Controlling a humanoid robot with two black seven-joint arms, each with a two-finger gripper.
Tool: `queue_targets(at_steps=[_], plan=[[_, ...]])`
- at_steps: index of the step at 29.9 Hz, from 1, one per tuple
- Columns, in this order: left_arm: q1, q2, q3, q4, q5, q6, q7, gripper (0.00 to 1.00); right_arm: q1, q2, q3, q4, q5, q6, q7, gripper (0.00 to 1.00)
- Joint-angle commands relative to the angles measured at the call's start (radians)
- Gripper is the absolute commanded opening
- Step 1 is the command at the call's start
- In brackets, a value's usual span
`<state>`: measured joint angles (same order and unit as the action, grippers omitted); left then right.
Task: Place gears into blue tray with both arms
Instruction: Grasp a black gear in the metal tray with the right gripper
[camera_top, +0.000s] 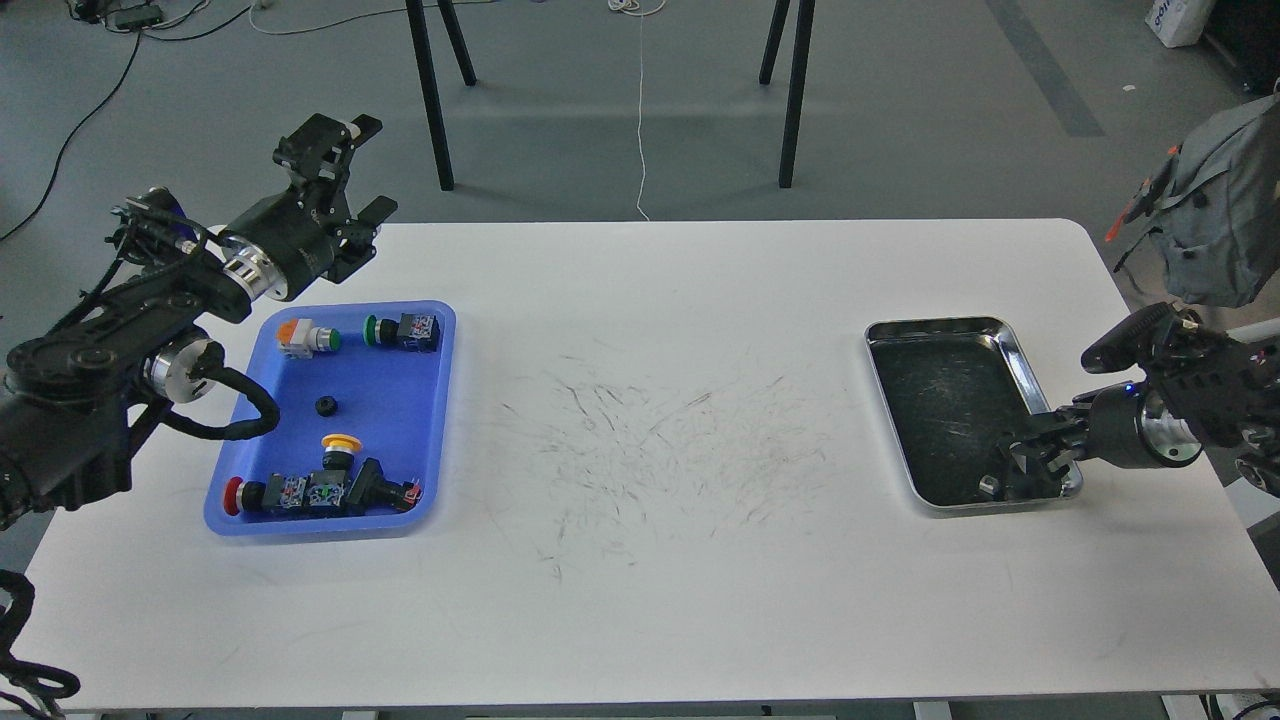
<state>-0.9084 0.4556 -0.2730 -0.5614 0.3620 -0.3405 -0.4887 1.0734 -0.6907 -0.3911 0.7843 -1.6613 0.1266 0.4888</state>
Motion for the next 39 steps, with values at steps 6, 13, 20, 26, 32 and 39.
queue_targets(at_steps=[6,13,20,26,32,39], plan=[[0.005,0.001,0.0,0.0,0.0,-0.002,0.0,1.0,-0.001,0.0,0.002,0.006,0.002,-0.001,0.0,0.33],[0.006,0.0,0.0,0.001,0.0,0.001,0.0,1.0,-0.003,0.0,0.0,0.012,0.002,-0.008,0.0,0.24],[0.006,0.001,0.0,0.001,0.0,0.001,0.0,1.0,-0.003,0.0,-0.002,0.012,0.003,-0.012,0.0,0.15],[0.016,0.008,0.0,0.001,0.0,0.001,0.0,1.0,0.0,0.0,0.0,0.01,0.003,-0.012,0.0,0.11],[0.02,0.008,0.0,0.001,-0.002,0.001,0.0,1.0,-0.001,0.002,0.002,0.004,0.005,-0.013,0.0,0.24],[0.02,0.005,0.0,0.001,0.0,0.003,0.0,1.0,-0.001,0.003,0.011,0.001,0.015,-0.015,0.0,0.52]])
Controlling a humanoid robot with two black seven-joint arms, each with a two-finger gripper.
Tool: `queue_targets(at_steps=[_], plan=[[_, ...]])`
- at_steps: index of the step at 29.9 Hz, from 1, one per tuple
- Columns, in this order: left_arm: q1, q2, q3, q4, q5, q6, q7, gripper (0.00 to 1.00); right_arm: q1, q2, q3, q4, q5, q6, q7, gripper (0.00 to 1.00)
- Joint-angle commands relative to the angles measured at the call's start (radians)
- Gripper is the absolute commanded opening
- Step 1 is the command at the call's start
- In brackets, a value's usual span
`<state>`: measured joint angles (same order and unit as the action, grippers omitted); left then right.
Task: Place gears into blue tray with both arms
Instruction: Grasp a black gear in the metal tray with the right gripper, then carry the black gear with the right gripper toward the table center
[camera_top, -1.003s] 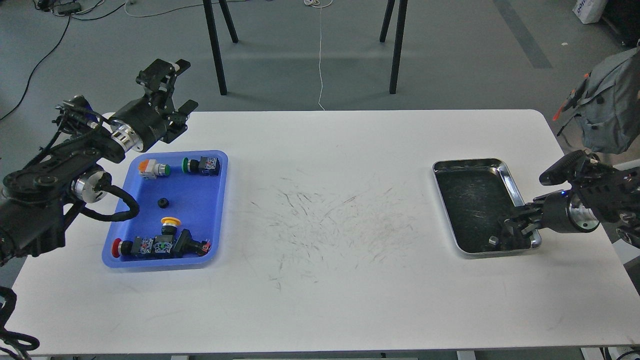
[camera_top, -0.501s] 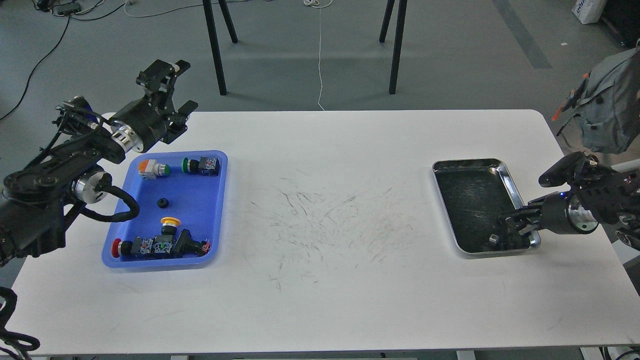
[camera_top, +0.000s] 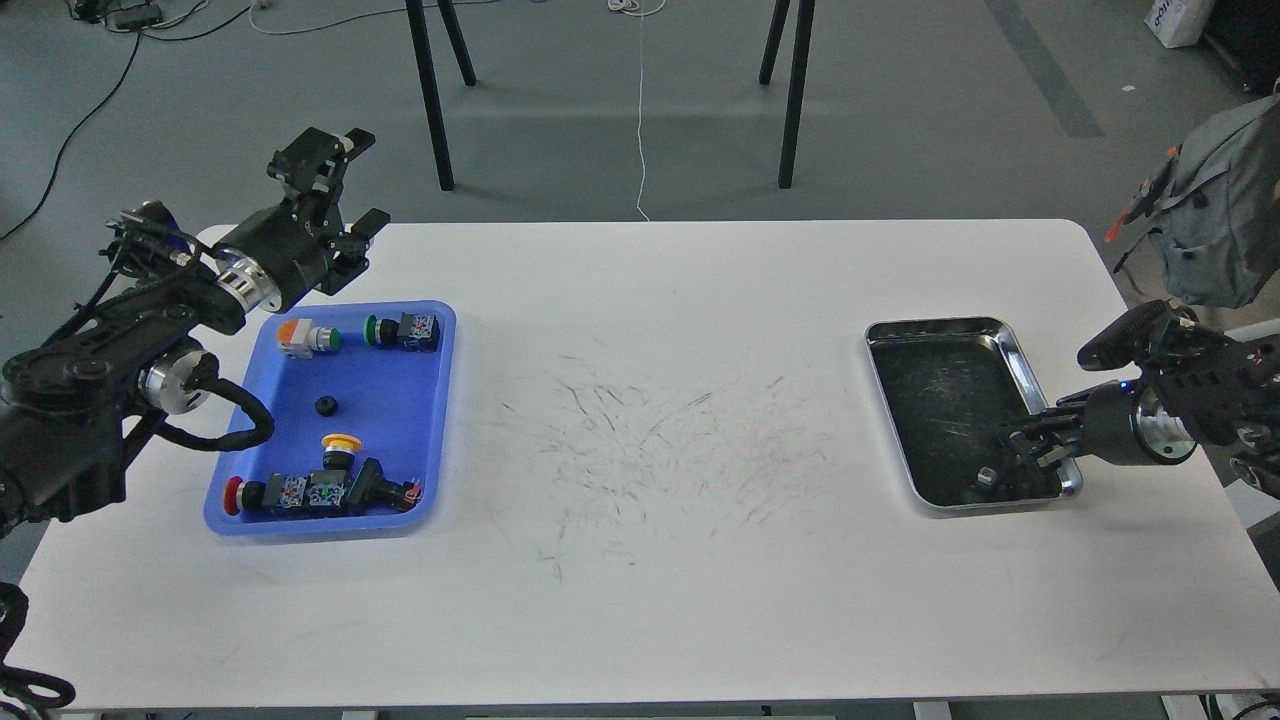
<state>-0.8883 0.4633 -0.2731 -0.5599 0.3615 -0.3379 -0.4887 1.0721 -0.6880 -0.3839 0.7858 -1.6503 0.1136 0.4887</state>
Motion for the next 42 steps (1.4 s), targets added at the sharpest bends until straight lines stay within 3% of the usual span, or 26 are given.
queue_targets(at_steps=[1,18,24,38,42], plan=[[0.0,-0.003,0.0,0.0,0.001,0.0,0.0,1.0,0.0,0.001,0.005,-0.002,0.004,-0.002,0.0,0.53],[0.0,-0.006,0.0,0.002,-0.001,0.0,0.0,1.0,-0.021,0.051,0.007,-0.066,0.006,-0.018,0.0,0.54],[0.002,-0.008,0.0,0.006,-0.001,-0.001,0.0,1.0,-0.023,0.051,-0.004,-0.062,0.006,-0.018,0.0,0.36],[0.002,-0.006,0.0,0.006,-0.001,0.002,0.0,1.0,-0.015,0.048,-0.006,-0.057,0.004,-0.025,0.0,0.17],[0.002,-0.005,0.0,0.006,-0.001,0.0,0.0,1.0,-0.014,0.051,0.005,-0.057,0.006,-0.046,0.0,0.16]])
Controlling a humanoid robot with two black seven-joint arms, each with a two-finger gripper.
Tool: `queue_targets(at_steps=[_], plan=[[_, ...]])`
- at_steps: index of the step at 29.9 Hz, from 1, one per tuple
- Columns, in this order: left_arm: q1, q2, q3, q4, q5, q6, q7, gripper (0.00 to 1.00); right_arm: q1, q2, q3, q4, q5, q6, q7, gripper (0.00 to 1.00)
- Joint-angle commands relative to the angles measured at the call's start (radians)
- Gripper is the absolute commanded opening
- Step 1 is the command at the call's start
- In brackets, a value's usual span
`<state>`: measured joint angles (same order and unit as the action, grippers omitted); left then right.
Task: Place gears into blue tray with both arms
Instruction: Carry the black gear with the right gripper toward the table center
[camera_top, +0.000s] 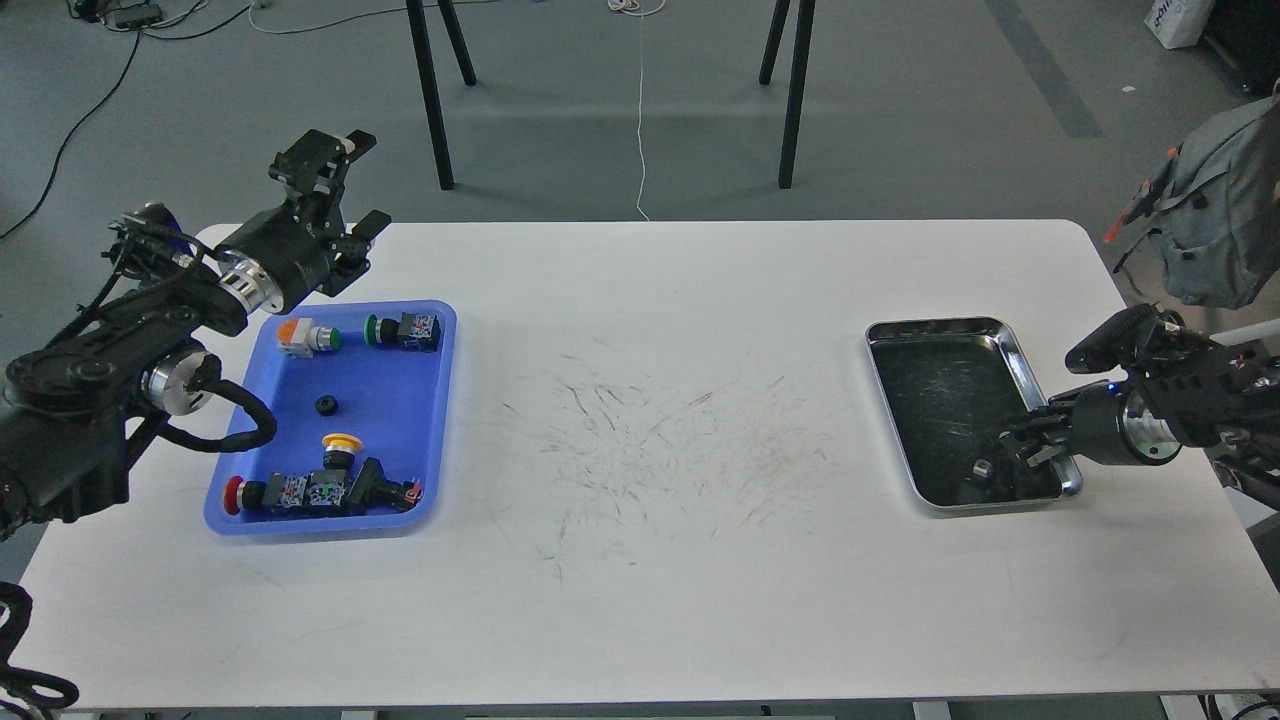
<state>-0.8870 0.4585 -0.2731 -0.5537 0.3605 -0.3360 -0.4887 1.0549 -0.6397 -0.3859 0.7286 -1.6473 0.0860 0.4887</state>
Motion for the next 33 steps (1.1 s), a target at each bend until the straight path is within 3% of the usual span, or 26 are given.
queue_targets(at_steps=[1,17,23,28,33], plan=[[0.0,0.002,0.0,0.0,0.0,-0.001,0.0,1.0,0.005,0.003,0.009,0.002,0.003,-0.026,0.0,0.16],[0.0,0.002,0.0,-0.003,0.0,-0.006,0.0,1.0,-0.004,0.106,0.269,0.061,0.038,-0.149,0.0,0.02],[-0.003,0.005,0.0,-0.003,-0.075,-0.083,0.0,1.0,-0.021,0.167,0.358,0.149,0.073,-0.284,0.0,0.02],[-0.006,0.019,-0.017,0.005,-0.165,-0.152,0.0,1.0,-0.053,0.251,0.363,0.164,0.073,-0.318,0.0,0.02],[-0.001,0.02,-0.057,0.011,-0.256,-0.153,0.0,1.0,-0.09,0.317,0.36,0.163,0.067,-0.35,0.0,0.02]])
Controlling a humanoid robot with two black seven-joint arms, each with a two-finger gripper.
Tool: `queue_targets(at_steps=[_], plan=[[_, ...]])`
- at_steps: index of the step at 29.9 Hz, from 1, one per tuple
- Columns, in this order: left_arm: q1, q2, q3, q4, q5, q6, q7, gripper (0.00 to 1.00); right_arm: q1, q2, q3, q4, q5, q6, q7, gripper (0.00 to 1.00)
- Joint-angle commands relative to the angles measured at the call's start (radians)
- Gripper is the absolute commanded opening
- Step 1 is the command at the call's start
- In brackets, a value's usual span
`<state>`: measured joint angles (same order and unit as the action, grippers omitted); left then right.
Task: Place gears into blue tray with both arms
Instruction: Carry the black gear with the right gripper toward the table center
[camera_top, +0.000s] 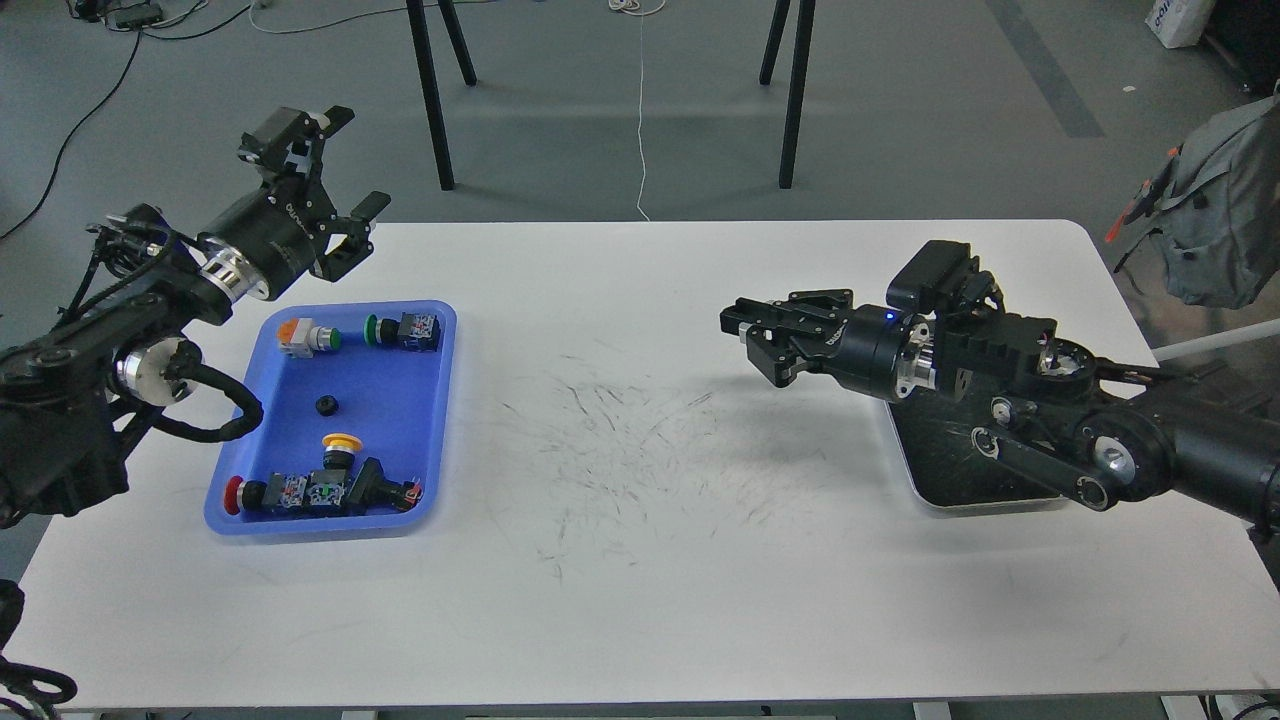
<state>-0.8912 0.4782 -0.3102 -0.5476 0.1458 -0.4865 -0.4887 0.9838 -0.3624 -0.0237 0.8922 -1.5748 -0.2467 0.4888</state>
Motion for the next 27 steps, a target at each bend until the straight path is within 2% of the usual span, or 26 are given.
queue_targets(at_steps=[1,13,19,27], plan=[[0.001,0.003,-0.032,0.006,-0.048,-0.002,0.0,1.0,-0.03,0.057,-0.005,-0.001,-0.008,-0.025,0.0,0.02],[0.0,-0.003,-0.075,0.04,-0.057,-0.002,0.0,1.0,-0.056,0.229,-0.136,-0.081,-0.033,-0.106,0.0,0.02],[0.0,0.002,-0.076,0.04,-0.057,-0.002,0.0,1.0,-0.076,0.318,-0.139,-0.137,-0.039,-0.117,0.0,0.02],[0.0,0.007,-0.076,0.04,-0.057,-0.002,0.0,1.0,-0.093,0.362,-0.188,-0.185,-0.044,-0.129,0.0,0.01]])
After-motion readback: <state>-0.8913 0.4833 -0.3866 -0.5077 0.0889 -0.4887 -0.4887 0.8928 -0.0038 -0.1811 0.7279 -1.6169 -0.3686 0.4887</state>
